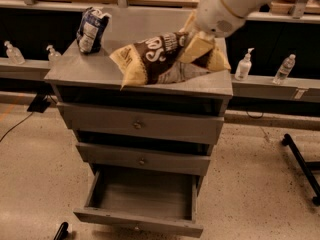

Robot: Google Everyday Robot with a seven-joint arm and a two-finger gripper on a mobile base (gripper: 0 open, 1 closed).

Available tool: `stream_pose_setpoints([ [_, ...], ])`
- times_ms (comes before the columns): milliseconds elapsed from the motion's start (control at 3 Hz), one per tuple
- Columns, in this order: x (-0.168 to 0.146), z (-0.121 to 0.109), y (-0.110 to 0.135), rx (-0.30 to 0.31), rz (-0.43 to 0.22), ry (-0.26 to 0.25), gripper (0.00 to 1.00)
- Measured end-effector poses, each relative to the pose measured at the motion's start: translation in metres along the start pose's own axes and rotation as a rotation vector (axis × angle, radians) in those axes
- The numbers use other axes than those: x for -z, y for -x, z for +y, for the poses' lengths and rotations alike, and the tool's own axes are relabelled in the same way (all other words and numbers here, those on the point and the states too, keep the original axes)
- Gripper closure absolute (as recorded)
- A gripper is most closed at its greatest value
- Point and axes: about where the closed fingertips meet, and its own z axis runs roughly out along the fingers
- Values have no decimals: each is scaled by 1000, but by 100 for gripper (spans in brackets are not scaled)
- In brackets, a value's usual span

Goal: Place brown chip bag into bottom drawer

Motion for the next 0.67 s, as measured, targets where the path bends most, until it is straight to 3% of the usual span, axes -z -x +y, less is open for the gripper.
stream_pose_setpoints([
  [333,33,50,-5,-147,-63,43,100],
  [667,36,66,-13,-193,-71,65,100],
])
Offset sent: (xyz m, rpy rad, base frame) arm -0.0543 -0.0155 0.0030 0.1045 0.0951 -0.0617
